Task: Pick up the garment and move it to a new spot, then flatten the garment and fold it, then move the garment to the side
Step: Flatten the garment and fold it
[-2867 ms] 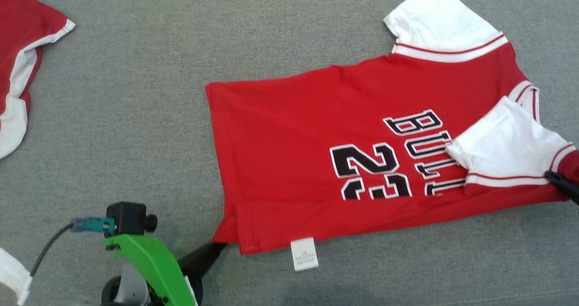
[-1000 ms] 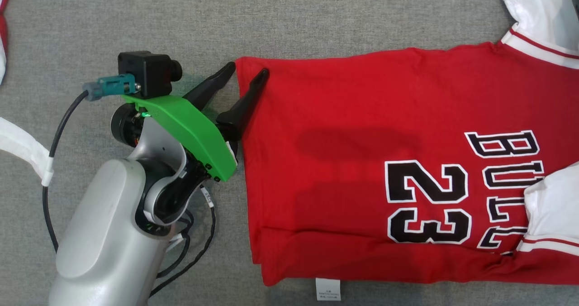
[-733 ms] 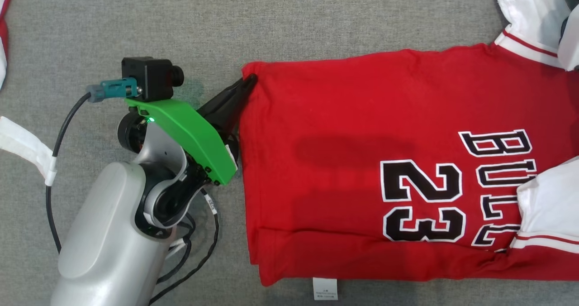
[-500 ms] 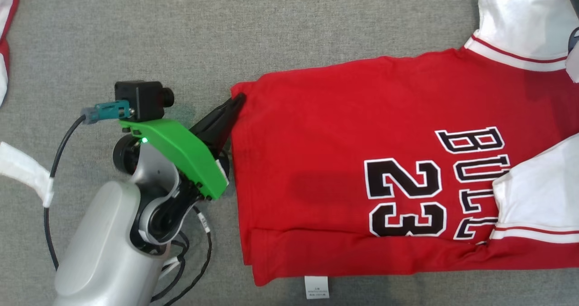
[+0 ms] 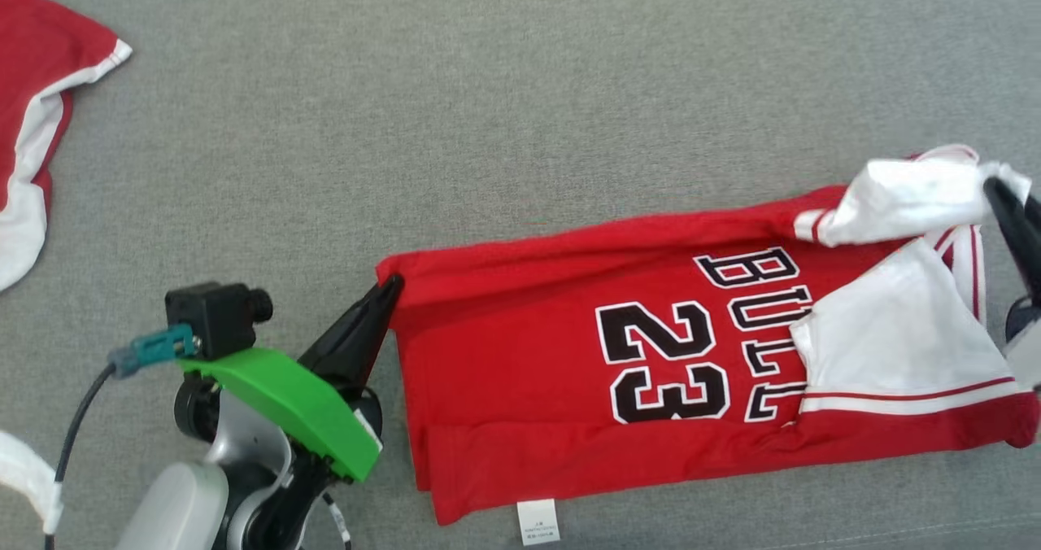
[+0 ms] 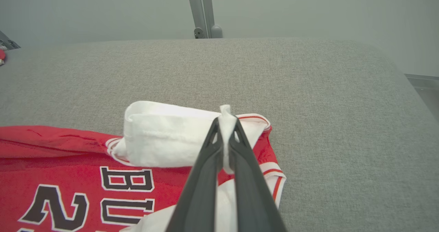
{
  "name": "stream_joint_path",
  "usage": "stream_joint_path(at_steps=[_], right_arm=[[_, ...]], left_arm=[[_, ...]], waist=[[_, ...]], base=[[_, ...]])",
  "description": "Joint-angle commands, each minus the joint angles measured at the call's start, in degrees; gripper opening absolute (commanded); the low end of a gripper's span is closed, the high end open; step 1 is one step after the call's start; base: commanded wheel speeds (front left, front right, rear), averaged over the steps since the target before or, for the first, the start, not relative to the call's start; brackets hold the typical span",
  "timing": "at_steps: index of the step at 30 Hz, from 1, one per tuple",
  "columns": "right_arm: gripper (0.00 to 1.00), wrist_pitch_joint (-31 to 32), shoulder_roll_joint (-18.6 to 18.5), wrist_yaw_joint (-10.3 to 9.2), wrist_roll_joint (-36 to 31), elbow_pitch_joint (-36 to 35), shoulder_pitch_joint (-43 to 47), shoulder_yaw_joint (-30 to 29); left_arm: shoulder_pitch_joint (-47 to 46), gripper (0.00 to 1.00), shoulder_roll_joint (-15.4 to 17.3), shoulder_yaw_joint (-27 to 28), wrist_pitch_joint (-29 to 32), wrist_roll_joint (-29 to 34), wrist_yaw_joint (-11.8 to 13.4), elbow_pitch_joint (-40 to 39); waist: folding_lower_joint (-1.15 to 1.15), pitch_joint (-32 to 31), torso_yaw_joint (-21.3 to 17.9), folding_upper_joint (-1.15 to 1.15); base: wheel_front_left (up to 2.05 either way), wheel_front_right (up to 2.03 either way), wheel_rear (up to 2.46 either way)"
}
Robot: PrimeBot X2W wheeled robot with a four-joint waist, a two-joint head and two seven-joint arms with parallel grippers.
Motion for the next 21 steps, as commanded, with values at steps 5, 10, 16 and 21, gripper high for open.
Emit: stream_joint_path(at_steps=[5, 10, 16, 21], right_arm=[[0.00, 0.14, 4.90, -0.02, 0.26, -2.90, 8.65, -1.44], [0.00, 1.12, 6.25, -0.02, -2.01, -0.65, 11.23, 1.10], [1.00, 0.38, 6.80, -0.02, -4.64, 3.25, 10.38, 2.34], [1.00, -0.11, 6.05, -0.02, -4.83, 1.61, 11.00, -1.44]], left_arm=[[8.53, 0.00, 0.60, 1.02, -1.14, -1.56, 2.31, -4.56], [13.74, 0.33, -0.15, 0.35, -1.99, -2.03, 3.76, -4.51], [15.91, 1.00, 0.09, -0.82, -4.40, 2.54, 5.51, 0.00], [16.67, 1.00, -0.03, 1.54, -13.95, 8.57, 7.85, 1.88]], waist=[[0.00, -4.35, -4.37, 0.00], [0.00, -4.42, -5.00, 0.00], [0.00, -4.88, -4.62, 0.00], [0.00, -5.32, -4.47, 0.00]], base=[[0.00, 0.00, 0.00], [0.00, 0.00, 0.00], [0.00, 0.00, 0.00], [0.00, 0.00, 0.00]])
